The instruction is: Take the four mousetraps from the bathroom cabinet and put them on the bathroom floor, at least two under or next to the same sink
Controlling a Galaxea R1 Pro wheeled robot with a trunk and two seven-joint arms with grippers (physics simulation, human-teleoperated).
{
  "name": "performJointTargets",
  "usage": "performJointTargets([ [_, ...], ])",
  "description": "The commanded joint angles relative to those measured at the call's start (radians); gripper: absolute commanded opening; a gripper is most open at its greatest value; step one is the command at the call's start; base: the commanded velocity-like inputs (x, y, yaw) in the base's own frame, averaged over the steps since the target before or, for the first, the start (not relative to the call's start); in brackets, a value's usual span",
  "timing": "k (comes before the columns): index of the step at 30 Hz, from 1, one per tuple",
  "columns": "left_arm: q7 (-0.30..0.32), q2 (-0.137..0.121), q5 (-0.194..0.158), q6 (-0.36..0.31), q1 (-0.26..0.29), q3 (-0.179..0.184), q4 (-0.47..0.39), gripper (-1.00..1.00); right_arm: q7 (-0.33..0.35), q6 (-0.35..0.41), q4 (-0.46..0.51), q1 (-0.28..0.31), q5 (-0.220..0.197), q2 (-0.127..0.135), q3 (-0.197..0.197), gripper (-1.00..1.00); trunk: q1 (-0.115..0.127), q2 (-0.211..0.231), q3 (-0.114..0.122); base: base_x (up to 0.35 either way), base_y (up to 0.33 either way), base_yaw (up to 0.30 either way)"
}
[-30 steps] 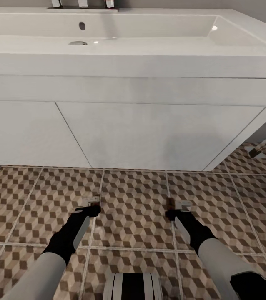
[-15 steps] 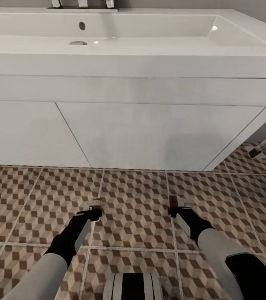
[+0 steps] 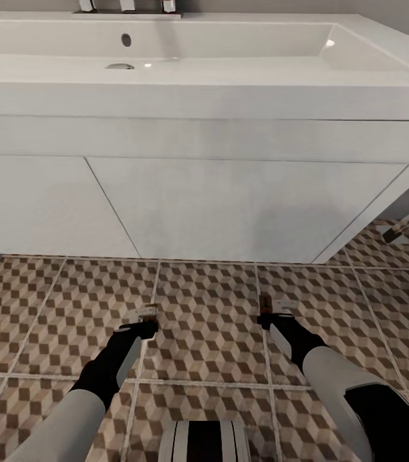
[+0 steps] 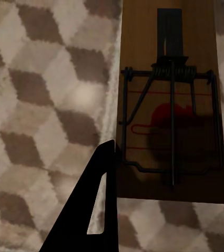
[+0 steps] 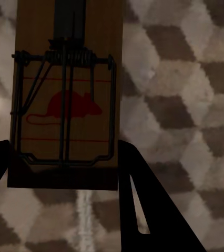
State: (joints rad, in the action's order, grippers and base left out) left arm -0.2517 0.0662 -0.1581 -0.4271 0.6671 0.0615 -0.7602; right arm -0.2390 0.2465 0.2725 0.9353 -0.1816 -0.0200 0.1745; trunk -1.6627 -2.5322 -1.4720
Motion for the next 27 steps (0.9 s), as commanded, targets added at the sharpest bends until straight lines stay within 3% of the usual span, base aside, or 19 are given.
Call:
performJointTargets([
  [1, -0.012, 0.000, -0.009, -0.004, 0.000, 0.004, -0.002, -1.00, -0.005, 0.005, 0.002, 0.000, -0.013, -0.001, 0.008, -1.00, 0.000, 0.000, -0.001, 0.000, 0.000, 0.000],
  [9, -0.023, 0.022, -0.008, -0.004, 0.000, 0.009, -0.013, -1.00, -0.004, 0.007, 0.003, 0.000, -0.011, -0.003, 0.009, -1.00, 0.000, 0.000, -0.001, 0.000, 0.000, 0.000],
  [16, -0.025, 0.025, -0.008, -0.004, 0.000, 0.010, -0.016, -1.00, -0.003, 0.008, 0.005, 0.000, -0.011, -0.003, 0.009, -1.00, 0.000, 0.000, -0.001, 0.000, 0.000, 0.000],
  [22, -0.026, 0.025, -0.008, -0.008, 0.000, 0.011, -0.027, -1.00, 0.006, 0.005, 0.014, 0.000, -0.006, -0.003, 0.015, -1.00, -0.003, -0.002, -0.024, 0.000, 0.000, 0.000],
  [27, -0.026, 0.023, -0.007, -0.012, 0.000, 0.011, -0.038, -1.00, 0.010, 0.004, 0.079, 0.000, -0.003, -0.001, 0.017, -1.00, -0.005, -0.003, -0.043, 0.000, 0.000, 0.000],
])
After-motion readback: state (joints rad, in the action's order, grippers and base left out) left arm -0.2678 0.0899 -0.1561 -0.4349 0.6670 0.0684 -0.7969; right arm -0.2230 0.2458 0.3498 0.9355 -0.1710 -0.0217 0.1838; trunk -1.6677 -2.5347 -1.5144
